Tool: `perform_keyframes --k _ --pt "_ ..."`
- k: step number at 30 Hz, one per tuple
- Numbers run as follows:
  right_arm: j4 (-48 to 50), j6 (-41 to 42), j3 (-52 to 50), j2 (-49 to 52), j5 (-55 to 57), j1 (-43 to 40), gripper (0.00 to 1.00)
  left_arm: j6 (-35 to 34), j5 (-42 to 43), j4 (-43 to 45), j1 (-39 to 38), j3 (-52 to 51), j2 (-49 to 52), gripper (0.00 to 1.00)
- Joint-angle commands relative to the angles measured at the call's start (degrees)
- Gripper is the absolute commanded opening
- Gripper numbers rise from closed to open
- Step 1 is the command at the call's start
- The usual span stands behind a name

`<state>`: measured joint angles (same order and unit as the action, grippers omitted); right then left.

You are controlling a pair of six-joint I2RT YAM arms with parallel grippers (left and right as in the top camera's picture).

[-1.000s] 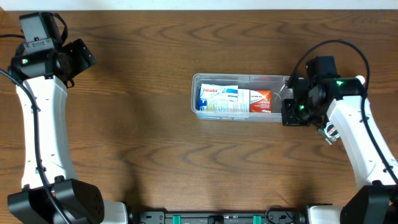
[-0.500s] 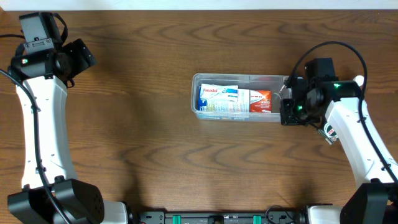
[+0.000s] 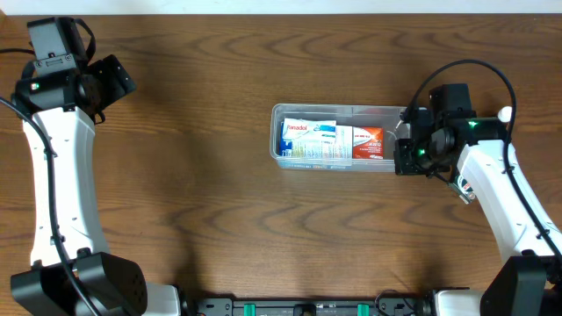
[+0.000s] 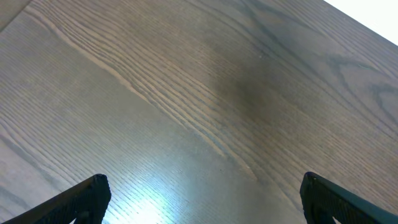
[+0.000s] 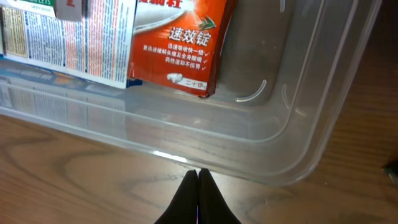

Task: Pack container
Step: 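Lift the right gripper out of the container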

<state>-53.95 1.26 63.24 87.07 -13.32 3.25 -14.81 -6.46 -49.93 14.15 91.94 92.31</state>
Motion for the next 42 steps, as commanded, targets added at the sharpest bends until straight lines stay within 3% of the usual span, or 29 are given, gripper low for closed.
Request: perform_keyframes --k 1,42 --pt "0.2 0.4 -0.3 0.5 -0.4 0.6 0.01 0.3 -0.9 -0.2 0.2 0.2 0.1 0.98" --pt "-1.1 0.4 -0.4 1.5 -0.2 0.6 0.02 0.3 -0.9 -0.2 0.2 0.2 0.1 0.98"
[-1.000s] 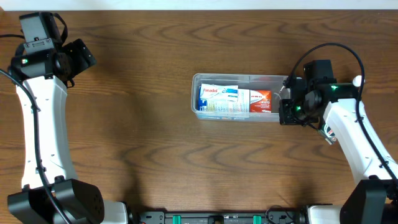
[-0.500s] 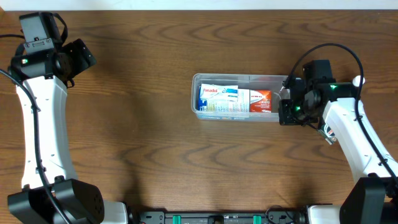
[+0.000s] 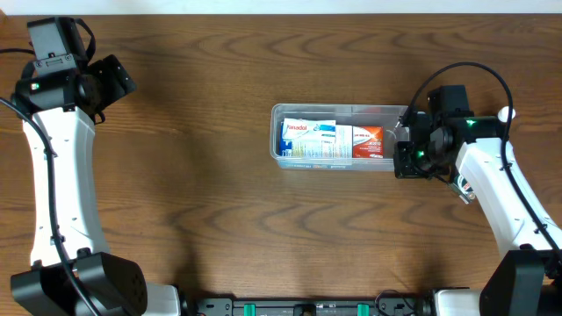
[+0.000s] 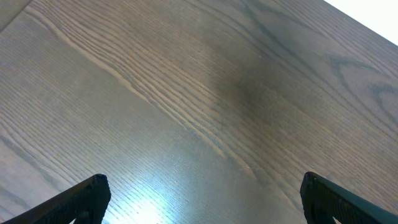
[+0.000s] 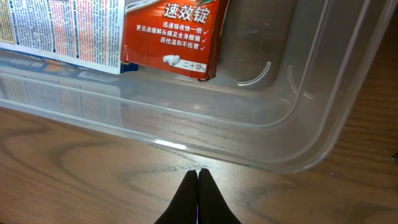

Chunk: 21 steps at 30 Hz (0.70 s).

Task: Pack container
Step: 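Lift the right gripper out of the container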

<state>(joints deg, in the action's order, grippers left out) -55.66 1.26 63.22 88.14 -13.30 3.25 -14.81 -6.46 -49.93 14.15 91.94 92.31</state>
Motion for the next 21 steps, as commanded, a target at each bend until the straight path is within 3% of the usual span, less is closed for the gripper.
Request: perform_keyframes --k 1,15,21 --pt "1.1 0.4 -0.4 0.4 0.2 0.6 0.02 0.3 -0.9 -0.2 0.2 0.2 0.1 0.98" --pt "2.7 -0.1 -0.4 7.6 1.0 0.6 0.01 0.3 -0.9 -0.2 0.2 0.2 0.1 0.98" --pt "2.9 -1.1 -0.2 2.9 0.8 0.6 0.01 0.3 -0.9 -0.2 0.2 0.2 0.1 0.98"
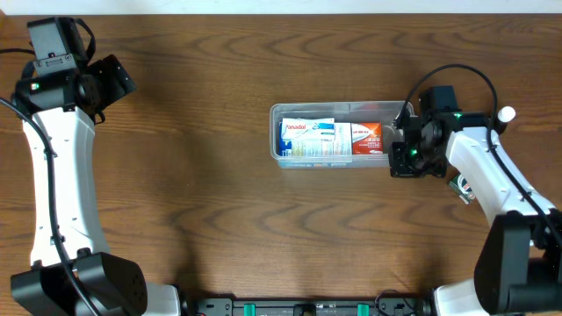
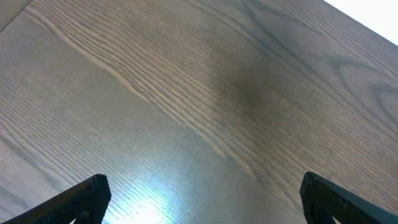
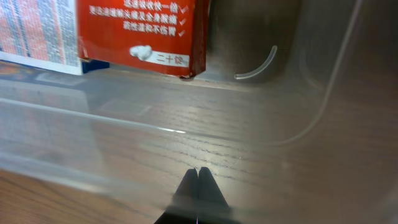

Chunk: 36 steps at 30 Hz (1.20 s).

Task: Pack container
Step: 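Lift the right gripper out of the container, then move the right gripper over the green Zam-Buk box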

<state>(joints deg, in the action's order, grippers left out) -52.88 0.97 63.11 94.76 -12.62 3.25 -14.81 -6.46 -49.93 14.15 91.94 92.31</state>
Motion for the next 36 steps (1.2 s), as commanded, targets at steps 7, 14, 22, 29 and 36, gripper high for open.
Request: perform_keyframes --k 7,14,22,29,36 --pt "-2.9 -0.8 0.3 -14.5 4.0 -0.5 0.06 0.3 -0.9 -0.2 0.2 0.2 0.1 0.98" --pt "-5.7 6.1 0.3 -21.7 12.9 -7.5 0.11 0.3 -0.9 -0.2 0.2 0.2 0.1 0.98" --pt "-6.9 11.9 0.3 -20.7 13.7 -17.8 0.57 0.3 -0.9 -0.2 0.2 0.2 0.1 0.98" --pt "-5.6 11.9 0.2 -20.5 13.7 -18.9 0.99 0.3 -0.9 -0.2 0.2 0.2 0.1 0.98" --pt "-4.3 18.3 -0.1 -20.3 14.8 -19.1 0.99 0.3 -0.9 -0.2 0.2 0.2 0.1 0.98"
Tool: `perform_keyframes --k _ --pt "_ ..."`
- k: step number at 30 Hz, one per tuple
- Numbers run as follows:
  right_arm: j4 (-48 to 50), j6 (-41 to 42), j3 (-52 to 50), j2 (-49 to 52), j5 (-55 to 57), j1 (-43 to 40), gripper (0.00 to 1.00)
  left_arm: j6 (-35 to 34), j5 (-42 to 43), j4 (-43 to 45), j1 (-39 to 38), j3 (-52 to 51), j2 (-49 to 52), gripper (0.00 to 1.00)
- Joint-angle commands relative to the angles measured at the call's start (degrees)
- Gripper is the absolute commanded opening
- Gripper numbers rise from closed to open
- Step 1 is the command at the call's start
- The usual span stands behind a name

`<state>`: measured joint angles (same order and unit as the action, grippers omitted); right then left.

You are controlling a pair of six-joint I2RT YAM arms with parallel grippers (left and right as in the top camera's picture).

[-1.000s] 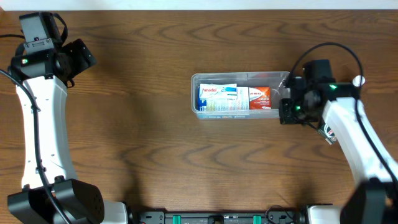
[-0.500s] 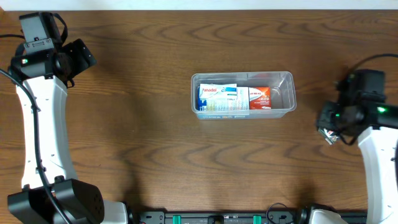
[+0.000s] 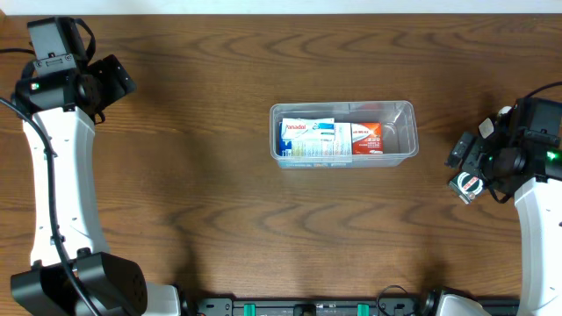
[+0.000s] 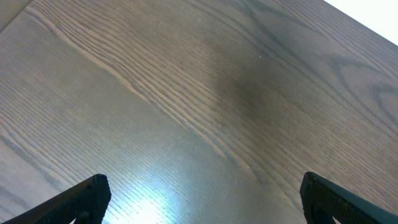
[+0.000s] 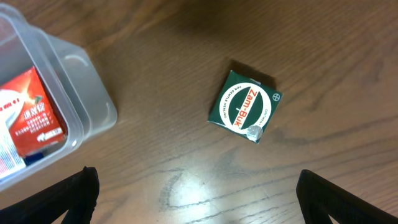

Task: Pack container
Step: 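Move the right gripper over the green Zam-Buk box, then lower the right gripper and grasp the Zam-Buk box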

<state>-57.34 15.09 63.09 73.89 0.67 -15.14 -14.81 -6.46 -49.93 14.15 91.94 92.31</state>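
A clear plastic container (image 3: 399, 160) stands mid-table, holding a blue and white Panadol box (image 3: 307, 139) and a red box (image 3: 368, 139). The right wrist view shows the container's corner (image 5: 87, 99) with the red box (image 5: 31, 118) inside. A green Zam-Buk box (image 5: 244, 107) lies flat on the wood to the container's right, partly under my right gripper (image 3: 470, 167) in the overhead view. The right gripper (image 5: 198, 199) hangs open above bare wood between container and green box. My left gripper (image 3: 110, 79) (image 4: 202, 199) is open at the far left, holding nothing.
The wooden table (image 3: 193, 193) runs to a white back edge (image 3: 281, 7). The left arm's white link (image 3: 61, 175) stretches along the left side. A white edge (image 4: 373, 18) shows at the top right of the left wrist view.
My right gripper was shut, low against the container's right end. Now it is open, further right and higher, with the green Zam-Buk box in its view. The left arm has not moved.
My right gripper stayed shut at the container's near right corner through the first two moments. Then it was pressed closer to the wall, with the container's right end slightly further left. Now it is open near the green box. The left gripper stayed open throughout.
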Motion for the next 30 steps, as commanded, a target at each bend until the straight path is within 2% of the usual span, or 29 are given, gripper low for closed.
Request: perform_keyframes --k 1,5,11,16,30 --pt "0.1 4.9 -0.1 0.9 2.6 -0.7 0.99 0.3 -0.9 -0.2 0.2 0.2 0.1 0.98" --pt "-0.1 6.8 -0.2 4.0 7.4 -0.8 0.99 0.3 -0.9 -0.2 0.2 0.2 0.1 0.98" --pt "-0.2 6.9 -0.2 12.7 8.1 -1.0 0.99 0.3 -0.9 -0.2 0.2 0.2 0.1 0.98" --pt "0.5 12.2 -0.2 17.2 13.8 -1.1 0.99 0.3 -0.9 -0.2 0.2 0.2 0.1 0.98" --pt "3.4 15.2 -0.3 18.0 13.9 -1.8 0.99 0.3 -0.9 -0.2 0.2 0.2 0.1 0.98"
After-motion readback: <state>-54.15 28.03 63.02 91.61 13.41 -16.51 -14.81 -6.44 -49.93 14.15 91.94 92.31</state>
